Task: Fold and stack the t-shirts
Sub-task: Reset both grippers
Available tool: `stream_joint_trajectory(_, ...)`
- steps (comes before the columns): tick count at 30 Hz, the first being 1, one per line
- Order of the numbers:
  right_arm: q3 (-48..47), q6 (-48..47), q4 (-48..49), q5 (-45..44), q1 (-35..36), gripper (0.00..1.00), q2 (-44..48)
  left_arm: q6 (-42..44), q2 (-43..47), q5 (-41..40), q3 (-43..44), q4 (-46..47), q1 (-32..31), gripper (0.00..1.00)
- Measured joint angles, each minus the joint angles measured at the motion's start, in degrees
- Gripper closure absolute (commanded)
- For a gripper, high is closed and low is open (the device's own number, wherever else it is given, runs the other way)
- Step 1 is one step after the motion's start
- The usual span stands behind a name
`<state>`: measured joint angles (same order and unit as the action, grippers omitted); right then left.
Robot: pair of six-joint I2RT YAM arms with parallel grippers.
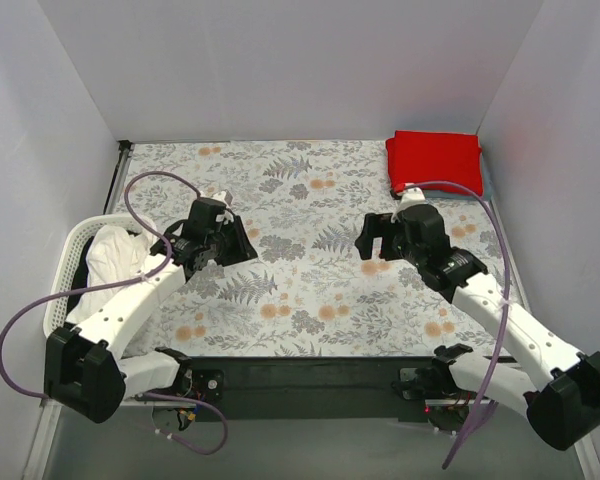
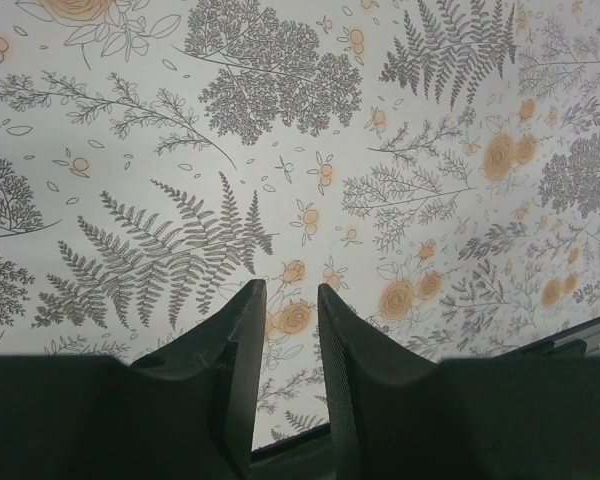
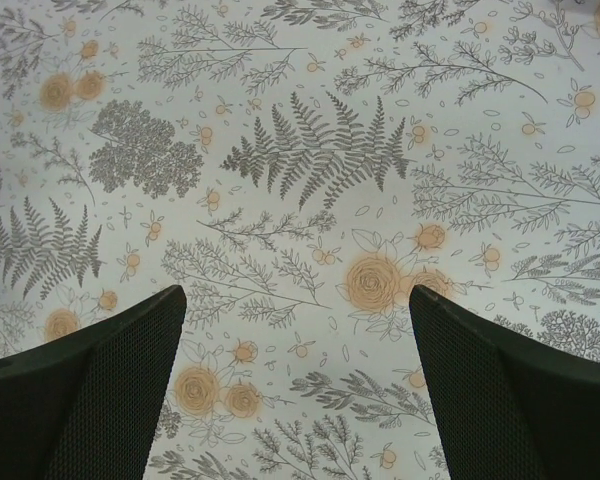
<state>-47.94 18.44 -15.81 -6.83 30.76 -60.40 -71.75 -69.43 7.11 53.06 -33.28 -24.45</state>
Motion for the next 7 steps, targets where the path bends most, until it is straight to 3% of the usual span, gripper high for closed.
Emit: stream_joint_trajectory(7, 5.3, 2.2, 2.0, 0.7, 0.0, 0.02, 6.5, 0.0, 3.7, -1.2, -4.2, 1.9, 0.0, 0.70)
